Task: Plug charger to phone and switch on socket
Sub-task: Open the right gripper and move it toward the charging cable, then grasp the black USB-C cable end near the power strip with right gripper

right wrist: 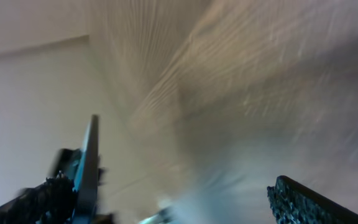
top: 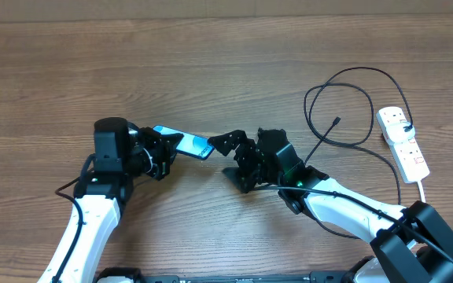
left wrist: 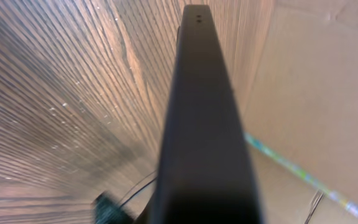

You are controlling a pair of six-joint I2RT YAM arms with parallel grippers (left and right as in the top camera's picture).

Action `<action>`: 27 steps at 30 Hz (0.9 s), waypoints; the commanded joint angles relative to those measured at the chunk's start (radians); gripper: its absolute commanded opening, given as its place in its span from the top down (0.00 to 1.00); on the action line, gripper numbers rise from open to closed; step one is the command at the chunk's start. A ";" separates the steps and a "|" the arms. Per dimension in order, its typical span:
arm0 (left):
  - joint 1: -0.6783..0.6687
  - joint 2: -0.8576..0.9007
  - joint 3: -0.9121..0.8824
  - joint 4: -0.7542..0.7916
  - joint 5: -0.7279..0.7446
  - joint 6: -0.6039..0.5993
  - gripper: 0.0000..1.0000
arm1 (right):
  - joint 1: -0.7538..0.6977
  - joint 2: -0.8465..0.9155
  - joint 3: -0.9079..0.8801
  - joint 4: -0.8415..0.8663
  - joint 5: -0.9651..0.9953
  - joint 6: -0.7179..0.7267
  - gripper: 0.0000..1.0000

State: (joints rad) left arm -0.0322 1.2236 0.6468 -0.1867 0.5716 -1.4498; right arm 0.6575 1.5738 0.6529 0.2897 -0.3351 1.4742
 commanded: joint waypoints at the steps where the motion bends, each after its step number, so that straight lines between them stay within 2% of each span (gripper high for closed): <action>1: 0.053 -0.006 0.008 -0.010 0.167 0.183 0.96 | 0.003 -0.014 0.007 -0.012 0.180 -0.489 0.00; 5: 0.079 0.014 0.008 -0.044 0.314 0.288 0.96 | 0.000 -0.042 0.025 -0.080 0.254 -0.631 0.01; 9: 0.079 0.087 0.008 -0.008 0.455 0.310 0.96 | -0.033 -0.105 0.122 -0.378 0.365 -0.642 0.00; 13: 0.076 0.198 0.009 0.183 0.610 0.297 0.96 | -0.122 -0.139 0.255 -0.695 0.386 -0.636 0.00; 17: 0.061 0.331 0.010 0.482 0.732 0.177 0.96 | -0.262 -0.140 0.356 -0.942 0.386 -0.635 0.00; 20: 0.035 0.416 0.011 0.691 0.777 0.088 0.96 | -0.348 -0.140 0.362 -0.997 0.386 -0.648 0.00; 24: -0.008 0.491 0.011 0.826 0.770 0.008 0.96 | -0.438 -0.139 0.362 -1.018 0.412 -0.700 0.00; 26: -0.031 0.518 0.011 0.843 0.748 -0.006 0.96 | -0.480 -0.125 0.361 -0.993 0.465 -0.728 0.14; 27: -0.037 0.523 0.011 0.843 0.740 -0.006 0.96 | -0.489 -0.114 0.361 -0.974 0.474 -0.761 0.18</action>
State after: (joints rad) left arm -0.0425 1.7222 0.6479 0.6376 1.2800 -1.3930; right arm 0.2108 1.4475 1.0031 -0.7216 0.0647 0.7906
